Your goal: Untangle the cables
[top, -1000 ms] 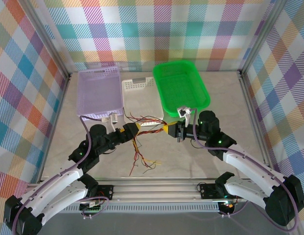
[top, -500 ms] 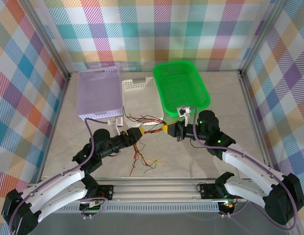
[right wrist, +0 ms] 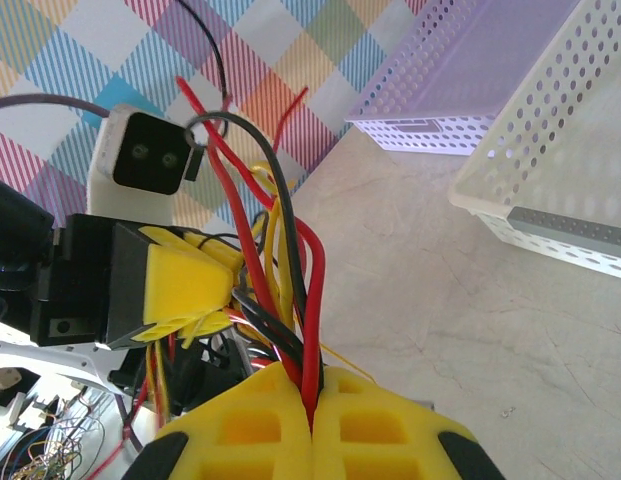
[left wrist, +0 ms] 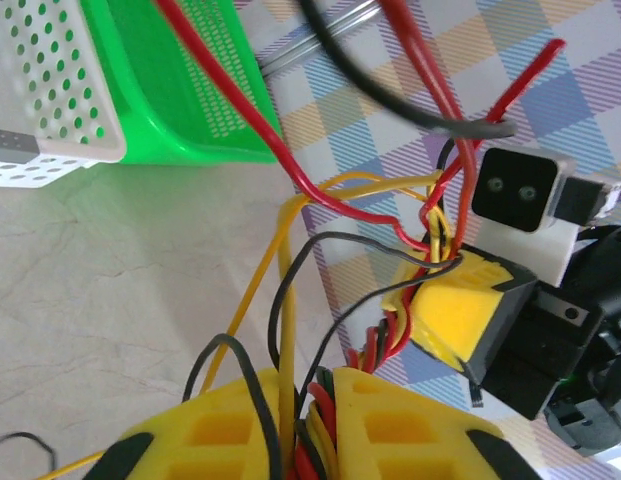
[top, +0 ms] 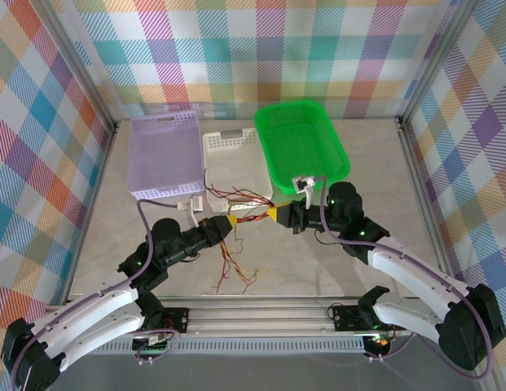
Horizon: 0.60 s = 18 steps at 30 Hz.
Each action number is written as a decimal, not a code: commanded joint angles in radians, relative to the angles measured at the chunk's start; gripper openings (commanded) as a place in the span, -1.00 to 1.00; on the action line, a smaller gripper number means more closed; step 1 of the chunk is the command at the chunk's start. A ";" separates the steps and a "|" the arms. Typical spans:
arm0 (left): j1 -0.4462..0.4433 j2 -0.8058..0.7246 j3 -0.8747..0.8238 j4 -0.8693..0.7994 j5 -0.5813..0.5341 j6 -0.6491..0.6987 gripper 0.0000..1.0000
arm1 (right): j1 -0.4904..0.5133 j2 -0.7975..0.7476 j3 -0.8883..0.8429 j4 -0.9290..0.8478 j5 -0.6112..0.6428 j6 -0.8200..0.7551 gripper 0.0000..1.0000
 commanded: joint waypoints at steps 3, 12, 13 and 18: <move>-0.012 -0.008 -0.011 0.041 -0.005 0.010 -1.00 | 0.019 0.016 0.013 0.070 -0.069 0.024 -1.00; -0.013 -0.048 -0.024 -0.009 -0.009 0.009 -1.00 | 0.023 -0.027 0.053 -0.098 0.053 -0.035 -0.73; -0.014 -0.046 -0.024 -0.012 -0.004 0.011 -1.00 | 0.023 -0.035 0.054 -0.108 0.067 -0.041 -0.54; -0.014 -0.025 0.006 -0.080 0.002 0.037 -1.00 | 0.023 -0.041 0.077 -0.141 0.090 -0.059 -0.04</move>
